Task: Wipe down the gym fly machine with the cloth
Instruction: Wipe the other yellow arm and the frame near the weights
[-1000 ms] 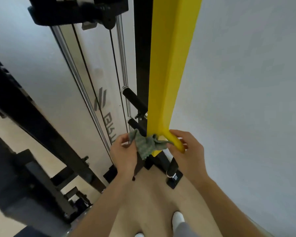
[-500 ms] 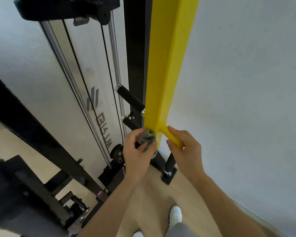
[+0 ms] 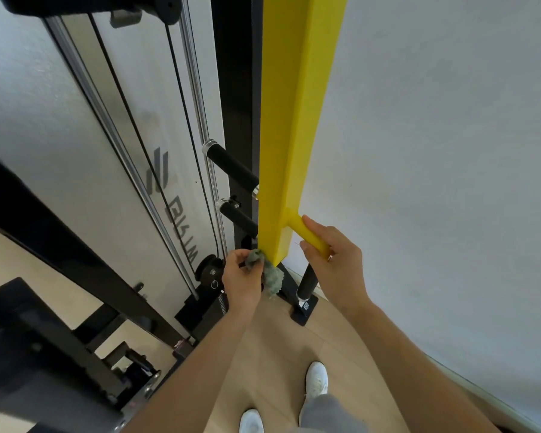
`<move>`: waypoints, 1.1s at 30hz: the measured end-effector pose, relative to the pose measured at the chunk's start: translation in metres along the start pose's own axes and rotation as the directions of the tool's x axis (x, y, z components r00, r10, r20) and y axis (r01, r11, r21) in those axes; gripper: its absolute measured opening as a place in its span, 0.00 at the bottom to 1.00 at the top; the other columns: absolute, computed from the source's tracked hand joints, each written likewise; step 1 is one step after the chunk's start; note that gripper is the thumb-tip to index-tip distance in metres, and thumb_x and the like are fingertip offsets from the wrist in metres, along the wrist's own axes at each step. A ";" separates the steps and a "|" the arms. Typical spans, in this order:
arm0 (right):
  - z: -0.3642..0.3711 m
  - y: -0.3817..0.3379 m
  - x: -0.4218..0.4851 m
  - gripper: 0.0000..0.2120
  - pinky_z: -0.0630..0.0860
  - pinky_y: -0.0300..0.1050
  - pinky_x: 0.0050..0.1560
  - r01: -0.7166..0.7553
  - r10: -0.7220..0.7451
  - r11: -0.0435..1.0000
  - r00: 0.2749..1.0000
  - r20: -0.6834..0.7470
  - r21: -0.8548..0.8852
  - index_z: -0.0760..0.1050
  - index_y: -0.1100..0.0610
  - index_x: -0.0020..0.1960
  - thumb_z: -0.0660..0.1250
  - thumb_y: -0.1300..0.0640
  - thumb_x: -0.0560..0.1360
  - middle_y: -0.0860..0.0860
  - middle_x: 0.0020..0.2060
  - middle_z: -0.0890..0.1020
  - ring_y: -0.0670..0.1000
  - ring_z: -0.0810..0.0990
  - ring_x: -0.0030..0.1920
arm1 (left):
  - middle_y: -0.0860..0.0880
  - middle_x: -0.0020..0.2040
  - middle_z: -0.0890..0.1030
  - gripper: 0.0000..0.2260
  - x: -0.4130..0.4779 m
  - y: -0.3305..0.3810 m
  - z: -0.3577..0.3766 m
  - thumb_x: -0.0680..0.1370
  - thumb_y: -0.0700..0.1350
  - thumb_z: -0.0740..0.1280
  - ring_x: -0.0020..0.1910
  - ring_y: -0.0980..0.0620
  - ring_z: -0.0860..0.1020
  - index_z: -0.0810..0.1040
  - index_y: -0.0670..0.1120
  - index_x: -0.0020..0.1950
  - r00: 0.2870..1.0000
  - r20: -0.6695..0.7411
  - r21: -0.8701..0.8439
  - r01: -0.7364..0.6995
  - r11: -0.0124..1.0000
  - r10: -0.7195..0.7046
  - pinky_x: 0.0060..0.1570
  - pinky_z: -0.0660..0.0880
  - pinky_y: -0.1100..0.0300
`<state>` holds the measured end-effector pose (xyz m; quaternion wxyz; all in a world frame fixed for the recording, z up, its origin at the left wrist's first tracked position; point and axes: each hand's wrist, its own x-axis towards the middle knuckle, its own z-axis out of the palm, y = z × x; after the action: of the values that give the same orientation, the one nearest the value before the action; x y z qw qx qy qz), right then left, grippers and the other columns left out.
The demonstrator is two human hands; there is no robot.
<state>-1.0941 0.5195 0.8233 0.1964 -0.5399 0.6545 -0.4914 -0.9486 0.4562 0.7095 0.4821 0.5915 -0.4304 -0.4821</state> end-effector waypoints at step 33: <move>0.000 0.008 -0.003 0.20 0.72 0.28 0.45 -0.007 0.007 1.000 0.999 0.041 0.001 0.75 0.50 0.70 0.69 0.59 0.79 0.44 0.45 0.82 0.40 0.77 0.46 | 0.52 0.65 0.80 0.19 0.003 0.062 -0.023 0.83 0.44 0.66 0.63 0.53 0.79 0.73 0.55 0.73 0.933 0.300 -0.172 -0.151 0.974 0.198 0.63 0.78 0.51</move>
<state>-1.0974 0.5221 0.8154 0.2119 -0.5476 0.6521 -0.4797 -0.9283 0.4464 0.7713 0.4900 0.4295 -0.5164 -0.5557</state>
